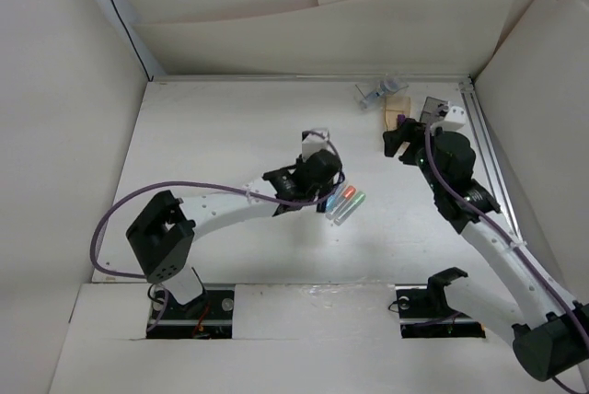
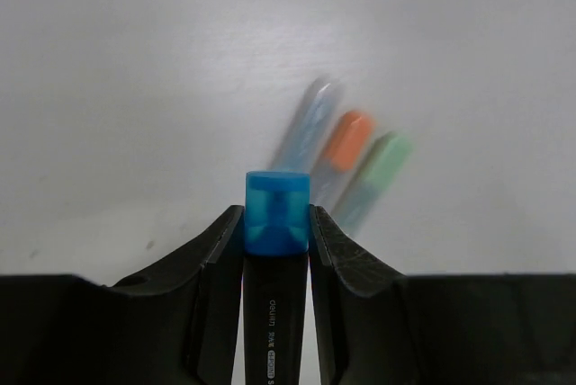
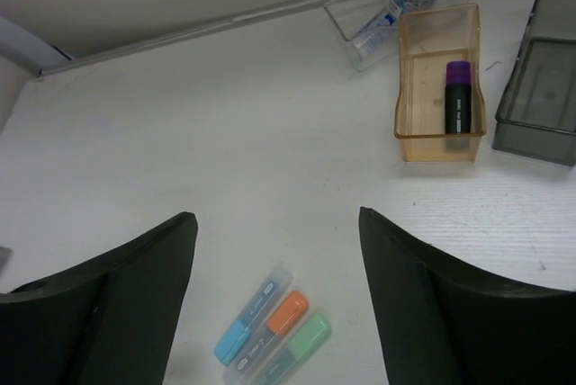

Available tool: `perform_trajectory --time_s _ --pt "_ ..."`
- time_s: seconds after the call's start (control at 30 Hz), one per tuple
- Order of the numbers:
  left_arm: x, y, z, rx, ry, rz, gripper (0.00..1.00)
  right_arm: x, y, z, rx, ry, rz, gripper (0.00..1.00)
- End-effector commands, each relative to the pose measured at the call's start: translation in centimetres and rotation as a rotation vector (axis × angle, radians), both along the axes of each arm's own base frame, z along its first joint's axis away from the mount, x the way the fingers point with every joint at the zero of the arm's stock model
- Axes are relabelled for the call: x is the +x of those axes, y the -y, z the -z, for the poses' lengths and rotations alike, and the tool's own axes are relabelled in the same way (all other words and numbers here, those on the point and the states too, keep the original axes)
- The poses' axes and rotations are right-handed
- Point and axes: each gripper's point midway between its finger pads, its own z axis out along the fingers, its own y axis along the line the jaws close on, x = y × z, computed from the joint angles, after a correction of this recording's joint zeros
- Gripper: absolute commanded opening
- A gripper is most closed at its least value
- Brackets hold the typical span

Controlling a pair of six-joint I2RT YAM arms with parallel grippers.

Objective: Sort the stationery into containers
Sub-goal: Pick up the stationery from the center of the board, then place the stationery in the storage box.

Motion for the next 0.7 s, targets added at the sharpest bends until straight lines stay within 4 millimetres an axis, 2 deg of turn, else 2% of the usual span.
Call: perform_trajectory --time_s 0.0,0.03,0.07,0.1,0.13,0.17,0.2,0.27,0.3,0.33,0.37,0.43,0.5,0.53,0.57,0.67 --pt "3.5 5.9 -9.5 -0.236 0.139 0.089 0.05 -1.7 1.8 -5.0 0.031 0.083 0.074 0.82" --pt "4.0 7.2 -10.4 -0.259 0.148 0.111 0.06 -2.1 2.5 -6.0 0.034 0.099 0.099 0.83" --pt "4.9 8.5 -9.2 -0.233 0.139 0.118 0.06 -2.6 2.9 -7.9 0.048 0.135 0.11 0.83" --pt "6.5 10.4 -12.4 -0.296 0.18 0.12 0.06 -3.4 3.4 -9.3 0.061 0.167 0.119 0.85" --pt "8.0 12.6 -12.9 -0.321 0.179 0.134 0.06 -4.0 3.7 -10.8 0.07 0.187 0.129 0.87" --pt "7.9 12.8 -12.9 -0.326 0.172 0.146 0.06 -4.0 3.8 -10.5 0.065 0.176 0.129 0.87" --pt "10.2 14.3 -13.2 -0.348 0.184 0.136 0.06 -4.6 4.0 -12.4 0.08 0.209 0.129 0.87" --pt "11.8 16.3 -13.3 -0.388 0.177 0.152 0.06 -5.1 3.9 -13.3 0.085 0.217 0.115 0.87" --pt "12.5 17.8 -10.8 -0.371 0.149 0.165 0.06 -5.3 3.8 -13.9 0.089 0.224 0.106 0.87" --pt "13.9 18.7 -12.9 -0.433 0.177 0.158 0.06 -5.6 4.0 -14.2 0.094 0.235 0.106 0.87" --pt "14.7 19.2 -13.0 -0.466 0.177 0.161 0.06 -6.0 3.9 -15.0 0.102 0.253 0.095 0.87" --pt "16.3 20.5 -12.7 -0.507 0.193 0.155 0.06 -6.1 4.0 -15.2 0.102 0.253 0.094 0.87" --pt "17.3 21.5 -13.2 -0.563 0.213 0.165 0.06 -6.5 3.9 -15.5 0.107 0.263 0.081 0.87" --pt "17.7 22.2 -12.0 -0.571 0.2 0.167 0.06 -6.5 3.9 -15.5 0.107 0.263 0.081 0.87" --pt "18.6 22.6 -13.8 -0.614 0.236 0.175 0.06 -6.5 3.7 -15.2 0.104 0.254 0.069 0.87" --pt "19.2 23.9 -14.6 -0.682 0.258 0.191 0.07 -6.6 3.3 -15.2 0.095 0.255 0.042 0.87"
